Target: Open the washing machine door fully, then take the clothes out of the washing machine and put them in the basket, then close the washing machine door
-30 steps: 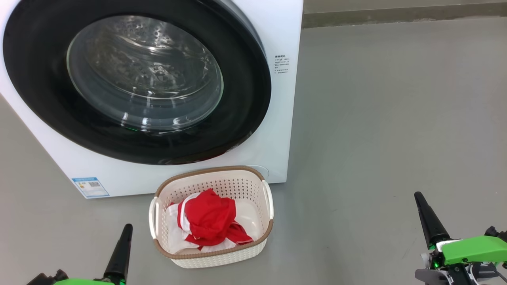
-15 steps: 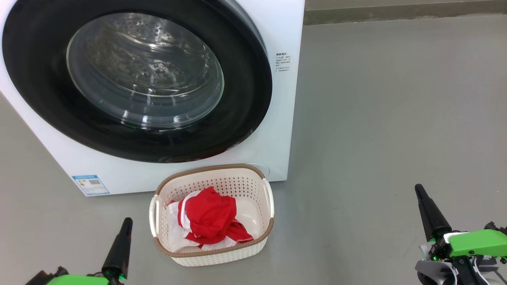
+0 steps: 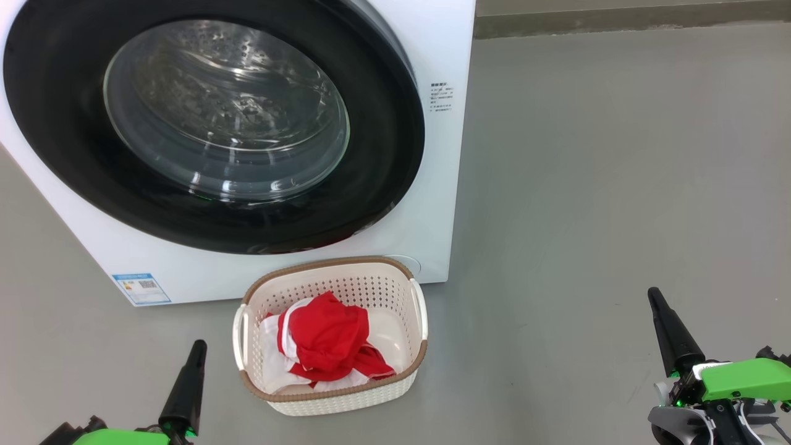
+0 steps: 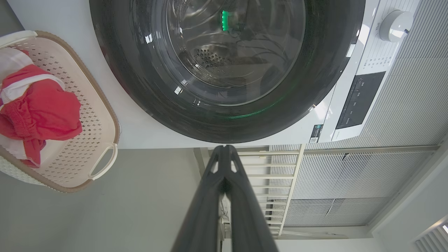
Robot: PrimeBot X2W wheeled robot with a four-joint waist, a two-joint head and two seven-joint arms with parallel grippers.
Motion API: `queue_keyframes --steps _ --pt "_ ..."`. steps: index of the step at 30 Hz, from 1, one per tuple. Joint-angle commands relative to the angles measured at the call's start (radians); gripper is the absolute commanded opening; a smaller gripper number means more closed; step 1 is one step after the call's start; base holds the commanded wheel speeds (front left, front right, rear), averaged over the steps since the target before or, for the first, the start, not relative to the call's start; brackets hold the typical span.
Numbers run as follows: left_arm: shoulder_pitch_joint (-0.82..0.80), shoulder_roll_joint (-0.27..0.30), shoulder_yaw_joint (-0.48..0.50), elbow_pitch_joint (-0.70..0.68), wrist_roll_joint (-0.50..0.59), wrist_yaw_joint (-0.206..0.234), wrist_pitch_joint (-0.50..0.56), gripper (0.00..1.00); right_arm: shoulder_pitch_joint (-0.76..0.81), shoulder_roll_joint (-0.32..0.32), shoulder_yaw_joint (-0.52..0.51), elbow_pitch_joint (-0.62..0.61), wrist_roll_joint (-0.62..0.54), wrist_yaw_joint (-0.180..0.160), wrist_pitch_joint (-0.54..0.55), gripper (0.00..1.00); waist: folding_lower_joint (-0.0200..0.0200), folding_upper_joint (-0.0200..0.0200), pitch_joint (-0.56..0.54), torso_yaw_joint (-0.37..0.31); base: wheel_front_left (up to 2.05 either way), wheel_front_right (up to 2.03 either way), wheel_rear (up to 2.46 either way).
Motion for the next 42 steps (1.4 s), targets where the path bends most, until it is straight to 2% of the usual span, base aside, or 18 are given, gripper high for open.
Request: queue_keyframes --steps 1,42 --pt "-0.041 0.018 0.035 -0.02 -0.007 -0.007 0.005 0.0 -0.042 -0.016 0.016 -0.026 0.005 0.001 0.006 0.0 0.0 0.0 0.0 0.0 0.0 0.0 0.0" --pt "-0.041 0.018 0.035 -0.021 -0.007 -0.007 0.005 0.0 -0.042 -0.016 0.015 -0.026 0.005 0.001 0.006 0.0 0.0 0.0 0.0 0.0 0.0 0.0 0.0"
